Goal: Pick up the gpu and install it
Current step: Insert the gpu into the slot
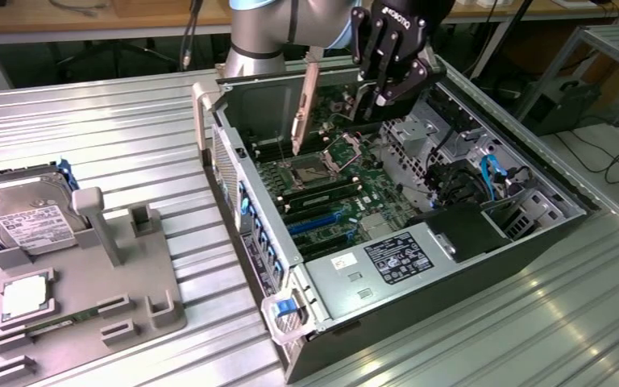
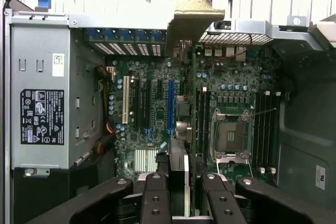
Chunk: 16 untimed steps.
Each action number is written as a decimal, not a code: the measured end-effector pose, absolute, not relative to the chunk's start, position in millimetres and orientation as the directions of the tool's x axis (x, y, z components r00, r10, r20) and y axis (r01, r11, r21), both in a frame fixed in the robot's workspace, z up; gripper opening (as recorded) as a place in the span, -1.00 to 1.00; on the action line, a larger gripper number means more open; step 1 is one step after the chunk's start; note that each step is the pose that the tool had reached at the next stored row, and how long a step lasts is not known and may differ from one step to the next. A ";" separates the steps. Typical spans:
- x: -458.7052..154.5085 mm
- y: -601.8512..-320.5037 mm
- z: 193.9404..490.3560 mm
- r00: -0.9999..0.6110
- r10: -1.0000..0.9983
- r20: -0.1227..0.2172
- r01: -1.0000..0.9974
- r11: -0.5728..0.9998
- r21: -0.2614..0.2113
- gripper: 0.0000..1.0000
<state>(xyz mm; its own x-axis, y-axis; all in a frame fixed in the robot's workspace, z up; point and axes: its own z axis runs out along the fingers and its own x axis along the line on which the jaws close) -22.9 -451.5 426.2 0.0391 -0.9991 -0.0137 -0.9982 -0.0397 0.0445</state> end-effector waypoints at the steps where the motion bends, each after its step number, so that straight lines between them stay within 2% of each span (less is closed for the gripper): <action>1: -22.9 -451.5 424.9 0.039 -0.999 -0.014 -0.998 -0.040 0.045 -0.44; 16: -22.9 -451.7 402.4 -0.008 -1.000 -0.014 -0.999 0.007 0.045 -0.44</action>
<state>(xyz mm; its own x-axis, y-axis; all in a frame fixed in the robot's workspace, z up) -22.9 -451.7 402.4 -0.0077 -0.9999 -0.0139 -0.9990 0.0070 0.0446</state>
